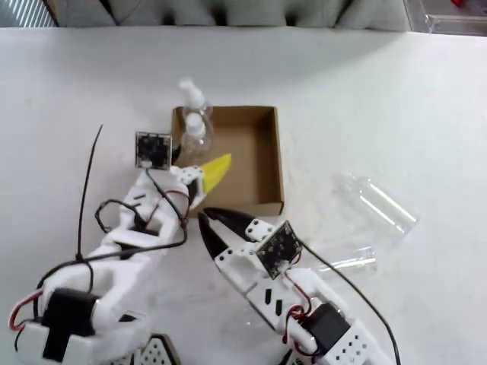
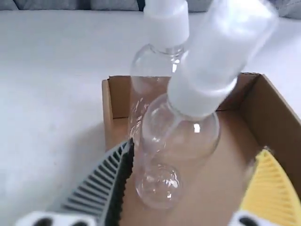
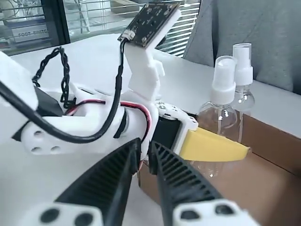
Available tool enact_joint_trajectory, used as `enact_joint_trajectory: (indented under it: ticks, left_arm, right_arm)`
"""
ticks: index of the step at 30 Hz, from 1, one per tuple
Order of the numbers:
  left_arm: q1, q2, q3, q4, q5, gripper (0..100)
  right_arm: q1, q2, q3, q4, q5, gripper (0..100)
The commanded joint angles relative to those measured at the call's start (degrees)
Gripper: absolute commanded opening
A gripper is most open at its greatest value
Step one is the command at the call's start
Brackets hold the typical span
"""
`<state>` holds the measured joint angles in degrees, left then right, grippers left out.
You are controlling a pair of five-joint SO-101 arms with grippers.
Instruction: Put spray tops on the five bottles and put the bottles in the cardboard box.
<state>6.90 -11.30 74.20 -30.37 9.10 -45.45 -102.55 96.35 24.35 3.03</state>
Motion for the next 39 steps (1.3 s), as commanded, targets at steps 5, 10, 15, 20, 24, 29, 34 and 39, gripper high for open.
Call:
enact_joint_trajectory:
  ticks: [5,10,15,20,24,29,34,39]
  left_arm:
    - [0.4,-19.2,0.3,24.8,0.2,37]
    - [0.6,-32.4,0.2,41.6,0.1,37]
    - [0.6,-42.9,0.1,53.7,0.1,37]
    - [0.6,-49.2,0.3,63.4,0.1,37]
    - [0.6,-52.1,0.3,71.3,0.1,37]
    - [-0.3,-55.3,0.3,79.9,0.2,37]
    - [-4.6,-58.7,0.6,86.9,0.3,35]
    - [-10.1,-61.4,5.5,83.8,0.2,11]
  right_arm:
    - [0.1,-0.1,0.4,0.6,0.6,1.5]
    - [0.1,-0.1,0.4,0.6,0.6,1.5]
    - [0.1,-0.1,0.4,1.6,0.6,1.5]
    - [0.1,-0.2,0.4,1.7,0.6,1.5]
    - [0.2,-0.2,0.4,1.7,0.6,1.5]
    - [1.6,-0.3,0.4,1.7,0.6,1.5]
    - [5.5,-0.5,0.4,1.6,0.7,1.5]
    - [6.5,-0.5,0.4,2.0,4.1,1.5]
